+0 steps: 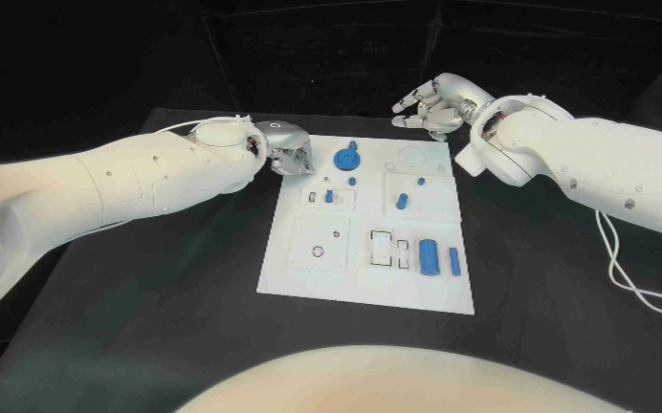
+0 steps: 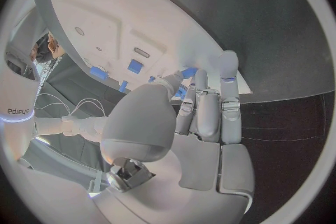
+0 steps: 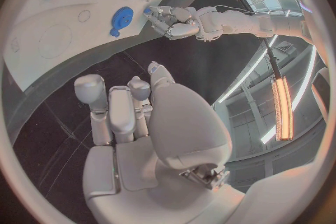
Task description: Assemble the parts on the task board
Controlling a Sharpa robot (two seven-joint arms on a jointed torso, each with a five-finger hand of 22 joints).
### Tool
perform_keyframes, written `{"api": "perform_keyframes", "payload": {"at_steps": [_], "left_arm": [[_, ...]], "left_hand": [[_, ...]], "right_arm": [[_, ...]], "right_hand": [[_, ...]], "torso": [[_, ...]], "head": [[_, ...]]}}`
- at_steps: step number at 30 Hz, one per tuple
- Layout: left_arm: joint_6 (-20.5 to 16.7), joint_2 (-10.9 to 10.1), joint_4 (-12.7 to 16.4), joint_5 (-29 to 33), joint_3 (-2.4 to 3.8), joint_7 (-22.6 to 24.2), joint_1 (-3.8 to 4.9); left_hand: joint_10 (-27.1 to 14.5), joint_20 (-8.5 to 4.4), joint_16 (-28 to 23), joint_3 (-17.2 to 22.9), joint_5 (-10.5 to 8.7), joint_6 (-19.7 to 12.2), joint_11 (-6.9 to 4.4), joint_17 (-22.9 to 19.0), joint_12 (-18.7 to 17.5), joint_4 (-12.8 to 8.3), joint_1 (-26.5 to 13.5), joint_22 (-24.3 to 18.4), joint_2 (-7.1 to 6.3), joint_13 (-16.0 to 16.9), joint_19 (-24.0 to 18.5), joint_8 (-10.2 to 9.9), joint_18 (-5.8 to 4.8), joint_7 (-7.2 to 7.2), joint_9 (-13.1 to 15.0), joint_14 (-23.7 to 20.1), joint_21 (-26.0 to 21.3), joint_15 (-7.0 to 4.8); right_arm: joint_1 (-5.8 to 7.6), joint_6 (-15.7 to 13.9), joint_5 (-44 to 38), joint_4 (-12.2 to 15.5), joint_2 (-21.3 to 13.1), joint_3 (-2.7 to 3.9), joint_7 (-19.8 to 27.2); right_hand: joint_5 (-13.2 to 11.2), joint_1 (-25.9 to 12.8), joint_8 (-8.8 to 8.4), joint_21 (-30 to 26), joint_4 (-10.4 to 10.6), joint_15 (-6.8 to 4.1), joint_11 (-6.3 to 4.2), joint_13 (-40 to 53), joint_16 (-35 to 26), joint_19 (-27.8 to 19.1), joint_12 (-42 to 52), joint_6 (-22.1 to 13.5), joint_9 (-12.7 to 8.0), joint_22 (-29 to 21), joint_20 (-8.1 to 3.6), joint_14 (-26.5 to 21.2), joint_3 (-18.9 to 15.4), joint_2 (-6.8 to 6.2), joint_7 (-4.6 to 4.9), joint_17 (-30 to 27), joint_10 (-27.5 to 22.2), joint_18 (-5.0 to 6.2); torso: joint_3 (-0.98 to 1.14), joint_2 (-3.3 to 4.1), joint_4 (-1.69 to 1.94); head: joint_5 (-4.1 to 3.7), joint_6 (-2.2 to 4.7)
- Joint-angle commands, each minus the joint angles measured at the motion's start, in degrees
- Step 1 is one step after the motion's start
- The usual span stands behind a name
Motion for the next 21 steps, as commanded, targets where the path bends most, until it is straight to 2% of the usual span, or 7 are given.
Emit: {"api": "perform_keyframes", "payload": {"at_steps": [1, 10, 14, 21], "left_arm": [[2.84, 0.03, 0.03, -0.01, -0.32, 0.67, -0.42], [1.89, 0.09, -0.09, 0.58, -0.32, 0.91, -0.42], [2.02, 0.09, -0.21, 0.92, -0.32, 0.92, -0.42], [2.05, 0.01, -0.18, 1.09, -0.32, 0.87, -0.42]], "left_hand": [[-0.45, 0.24, 0.17, 2.15, 0.20, 0.24, -0.01, -0.04, 0.21, -0.79, 0.59, 0.03, -0.24, 0.10, 0.03, -0.13, 0.02, -0.37, 2.15, -0.06, -0.37, 0.51], [0.38, 0.18, 0.33, 7.22, 0.20, 0.55, -0.19, 0.18, 0.71, 0.45, -0.49, 0.55, -1.22, 0.25, 0.54, -0.52, -0.06, -0.43, 2.29, 0.25, 0.38, 0.37], [0.92, 0.08, 0.26, 9.80, 0.18, 0.80, -0.31, 0.01, 0.07, 1.01, -1.27, 0.60, -2.30, -0.18, 0.62, -0.79, -0.04, -0.54, 2.47, 0.26, 0.19, 0.25], [1.29, 0.03, 0.21, 11.30, 0.18, 1.07, -0.33, -0.09, -0.37, 0.85, -1.59, 0.68, -3.33, -0.48, 0.68, -0.93, -0.06, -0.57, 2.61, 0.26, 0.12, 0.23]], "right_arm": [[0.12, 0.19, 0.27, 0.19, -0.04, 0.04, 0.40], [0.12, 0.19, 0.28, 0.22, -0.04, 0.04, 0.41], [0.12, 0.20, 0.29, 0.21, -0.01, 0.04, 0.40], [0.12, 0.24, 0.29, 0.16, 0.04, 0.04, 0.40]], "right_hand": [[0.35, -0.16, 0.38, -0.34, 0.37, -0.21, -0.02, 0.00, -0.30, 0.30, -0.17, -0.36, -0.07, 0.05, 0.15, 1.07, -0.11, 0.13, -0.09, 0.03, -0.23, 0.42], [0.35, -0.16, 0.38, -0.34, 0.37, -0.21, -0.02, 0.00, -0.30, 0.30, -0.17, -0.36, -0.07, 0.05, 0.15, 1.07, -0.11, 0.13, -0.09, 0.03, -0.23, 0.42], [0.35, -0.16, 0.38, -0.34, 0.37, -0.21, -0.02, 0.00, -0.30, 0.30, -0.17, -0.36, -0.07, 0.05, 0.15, 1.07, -0.11, 0.13, -0.09, 0.03, -0.23, 0.42], [0.35, -0.16, 0.38, -0.34, 0.37, -0.21, -0.02, 0.00, -0.30, 0.30, -0.17, -0.36, -0.07, 0.05, 0.15, 1.07, -0.11, 0.13, -0.09, 0.03, -0.23, 0.42]], "torso": [[0.00, 0.00, -0.04], [-0.01, 0.02, -0.01], [-0.02, -0.01, -0.01], [-0.04, -0.03, 0.00]], "head": [[0.00, 0.01], [0.08, 0.05], [0.10, 0.05], [0.10, -0.01]]}}
